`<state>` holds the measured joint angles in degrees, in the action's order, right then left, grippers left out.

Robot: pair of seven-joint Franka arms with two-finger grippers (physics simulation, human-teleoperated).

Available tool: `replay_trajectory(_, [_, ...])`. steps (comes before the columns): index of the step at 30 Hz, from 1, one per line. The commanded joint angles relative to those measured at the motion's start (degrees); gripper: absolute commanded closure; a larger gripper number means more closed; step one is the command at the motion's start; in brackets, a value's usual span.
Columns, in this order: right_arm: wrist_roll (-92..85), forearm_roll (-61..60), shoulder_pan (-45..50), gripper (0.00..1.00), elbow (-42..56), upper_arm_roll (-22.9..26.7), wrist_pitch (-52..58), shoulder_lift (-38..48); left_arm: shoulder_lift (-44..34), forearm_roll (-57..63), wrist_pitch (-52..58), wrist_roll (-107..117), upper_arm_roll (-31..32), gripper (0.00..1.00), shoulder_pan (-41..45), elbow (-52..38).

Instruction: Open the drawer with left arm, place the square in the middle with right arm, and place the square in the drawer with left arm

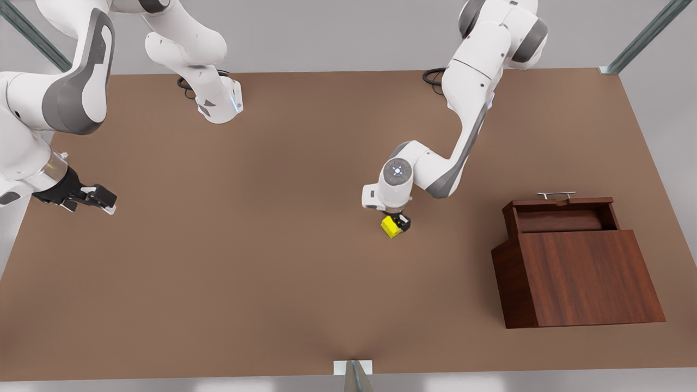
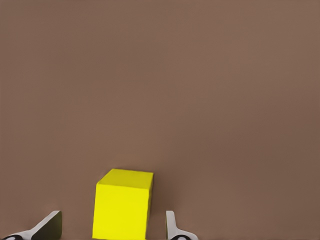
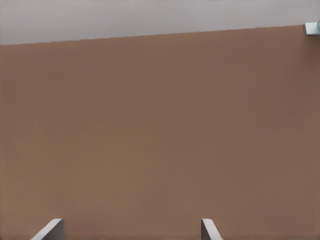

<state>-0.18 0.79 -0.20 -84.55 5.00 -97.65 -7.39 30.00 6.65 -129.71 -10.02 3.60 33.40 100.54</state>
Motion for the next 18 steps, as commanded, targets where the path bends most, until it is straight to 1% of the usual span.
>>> replay_trajectory(1, [0.0, 0.0, -0.1, 0.0, 0.0, 0.0, 0.0, 0.0, 0.1, 1.4, -0.1, 0.0, 0.0, 0.0, 0.0, 0.2])
replay_trajectory(4, [0.0, 0.0, -0.1, 0.0, 0.0, 0.1, -0.1, -0.1, -0.7, 1.4, -5.7, 0.0, -0.2, 0.0, 0.0, 5.4])
replay_trajectory(11, [0.0, 0.0, -0.1, 0.0, 0.0, 0.2, -0.4, -0.2, 1.4, 2.7, -7.9, -0.1, -1.5, 0.0, -0.1, 5.6])
replay_trajectory(18, [0.0, 0.0, -0.1, 0.0, 0.1, 0.2, -0.4, -0.2, 6.2, 2.7, -11.4, 0.0, -1.6, 0.0, -0.2, 5.5])
